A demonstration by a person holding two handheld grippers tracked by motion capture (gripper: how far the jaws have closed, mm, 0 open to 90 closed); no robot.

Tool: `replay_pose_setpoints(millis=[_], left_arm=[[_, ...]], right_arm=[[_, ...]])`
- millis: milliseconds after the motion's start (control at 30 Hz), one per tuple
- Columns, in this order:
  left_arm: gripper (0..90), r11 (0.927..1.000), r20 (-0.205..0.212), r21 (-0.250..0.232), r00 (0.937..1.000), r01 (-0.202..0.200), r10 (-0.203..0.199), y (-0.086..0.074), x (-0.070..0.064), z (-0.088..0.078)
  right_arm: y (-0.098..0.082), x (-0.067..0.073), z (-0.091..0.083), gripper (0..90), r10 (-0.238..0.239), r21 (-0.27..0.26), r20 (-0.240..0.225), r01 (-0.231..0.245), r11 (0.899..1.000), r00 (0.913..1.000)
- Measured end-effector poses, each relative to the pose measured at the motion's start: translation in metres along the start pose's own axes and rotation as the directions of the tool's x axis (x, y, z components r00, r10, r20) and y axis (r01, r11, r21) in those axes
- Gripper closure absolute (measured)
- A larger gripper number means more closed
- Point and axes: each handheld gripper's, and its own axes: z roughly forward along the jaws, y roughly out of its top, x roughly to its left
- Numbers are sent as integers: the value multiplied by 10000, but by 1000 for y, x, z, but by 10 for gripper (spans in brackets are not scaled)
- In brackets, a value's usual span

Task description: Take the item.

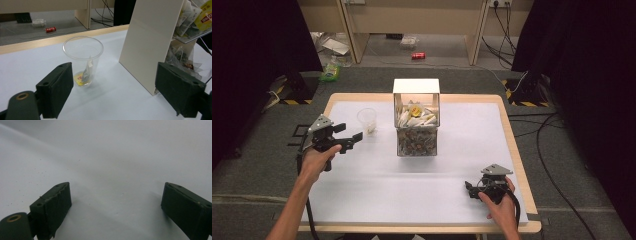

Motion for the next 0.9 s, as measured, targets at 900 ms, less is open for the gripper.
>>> replay_pose_setpoints(millis=[900], left_arm=[[148, 9999, 183, 123, 9998, 44, -46, -46, -3, -7]], right_arm=[[0, 0, 0, 100, 2, 1, 2, -2, 10000, 10000]])
